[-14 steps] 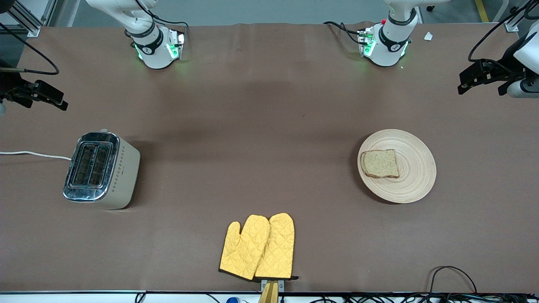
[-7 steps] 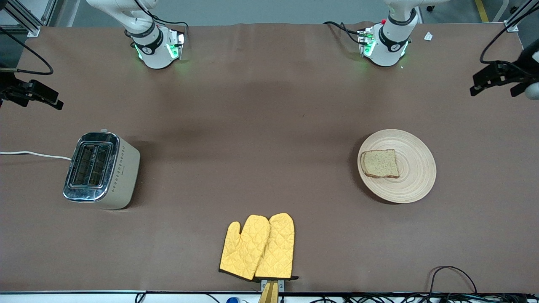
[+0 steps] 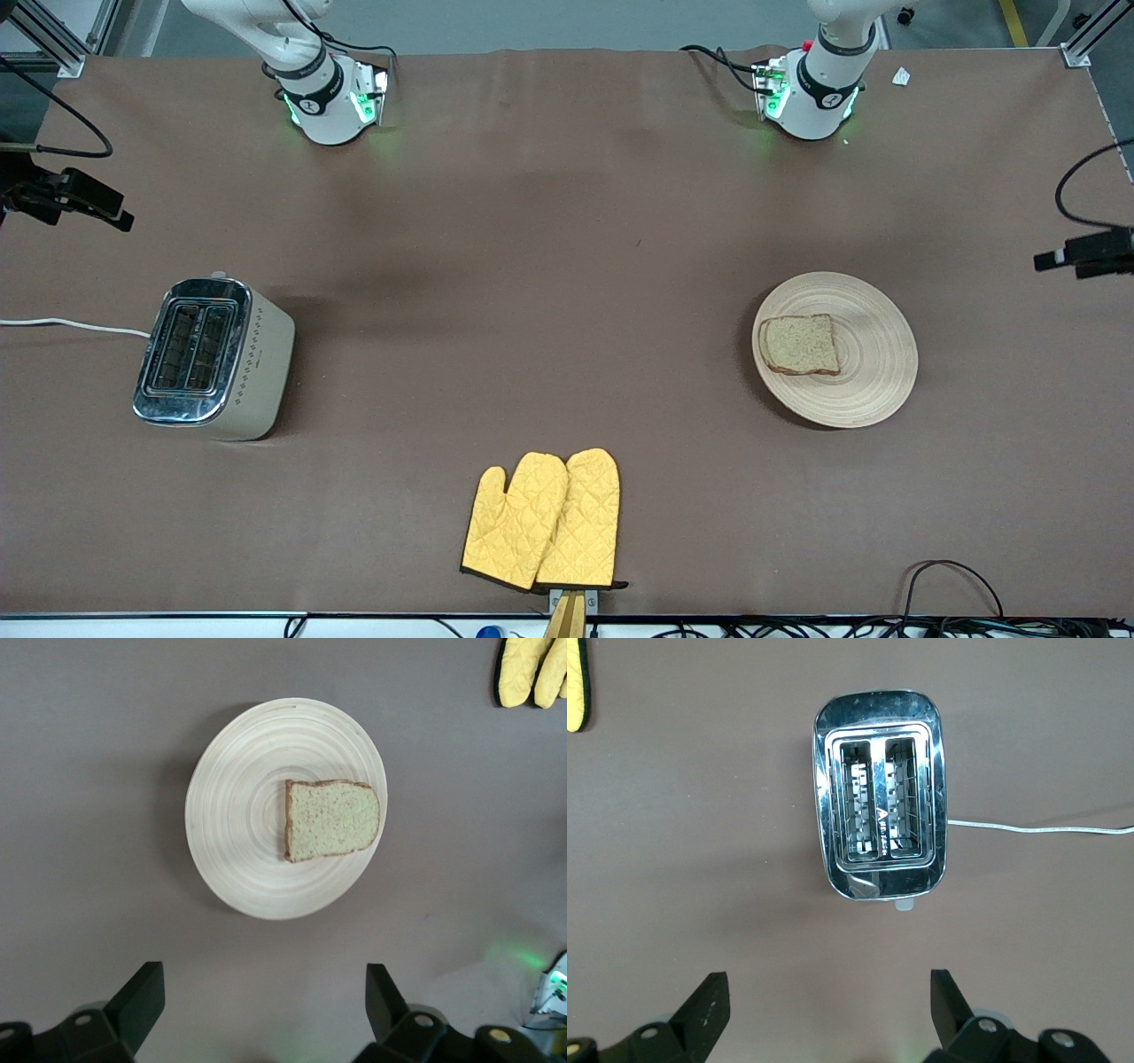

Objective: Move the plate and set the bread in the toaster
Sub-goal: 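Move the left gripper down toward the wooden plate's rim, then grasp the wooden plate's rim with the left gripper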

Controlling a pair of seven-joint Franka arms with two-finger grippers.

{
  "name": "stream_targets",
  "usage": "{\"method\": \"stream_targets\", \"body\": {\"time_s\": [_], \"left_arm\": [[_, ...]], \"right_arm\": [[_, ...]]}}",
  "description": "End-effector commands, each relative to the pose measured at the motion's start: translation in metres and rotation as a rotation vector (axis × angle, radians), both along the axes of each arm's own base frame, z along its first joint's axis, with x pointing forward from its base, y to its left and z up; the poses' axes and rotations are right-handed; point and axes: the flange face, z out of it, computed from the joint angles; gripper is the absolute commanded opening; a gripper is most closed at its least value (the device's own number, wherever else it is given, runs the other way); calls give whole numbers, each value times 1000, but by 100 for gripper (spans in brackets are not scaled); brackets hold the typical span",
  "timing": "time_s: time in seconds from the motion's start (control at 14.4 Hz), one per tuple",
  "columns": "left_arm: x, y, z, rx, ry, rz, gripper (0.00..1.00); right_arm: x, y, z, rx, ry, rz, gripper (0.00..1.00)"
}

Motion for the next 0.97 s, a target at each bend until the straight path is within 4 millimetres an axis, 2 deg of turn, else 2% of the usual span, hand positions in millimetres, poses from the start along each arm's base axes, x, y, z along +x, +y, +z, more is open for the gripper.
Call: {"method": "stream_targets", "body": {"time_s": [0.0, 0.14, 0.21, 0.42, 0.56, 0.63, 0.76, 0.9], "left_arm": [[12, 6, -55, -92, -7, 10, 100], [17, 6, -108, -189, -17, -22, 98], [16, 14, -139, -243, -12, -19, 96], [15, 25, -202, -357, -31, -4, 93], [14, 30, -225, -368, -27, 10, 92], [13, 34, -231, -388, -39, 23, 91], [8, 40, -256, -424, -23, 58, 84], [6, 37, -278, -464, -11, 89, 82]], "right_arm": [[-7, -1, 3, 14, -6, 1, 100], [-7, 0, 3, 14, -4, 3, 100], [-7, 0, 3, 14, -5, 3, 100], [-7, 0, 3, 14, -5, 3, 100], [-7, -2, 3, 14, -4, 3, 100], [-7, -1, 3, 14, -3, 4, 100], [-7, -2, 3, 14, -4, 3, 100], [-7, -2, 3, 14, -4, 3, 100]]}}
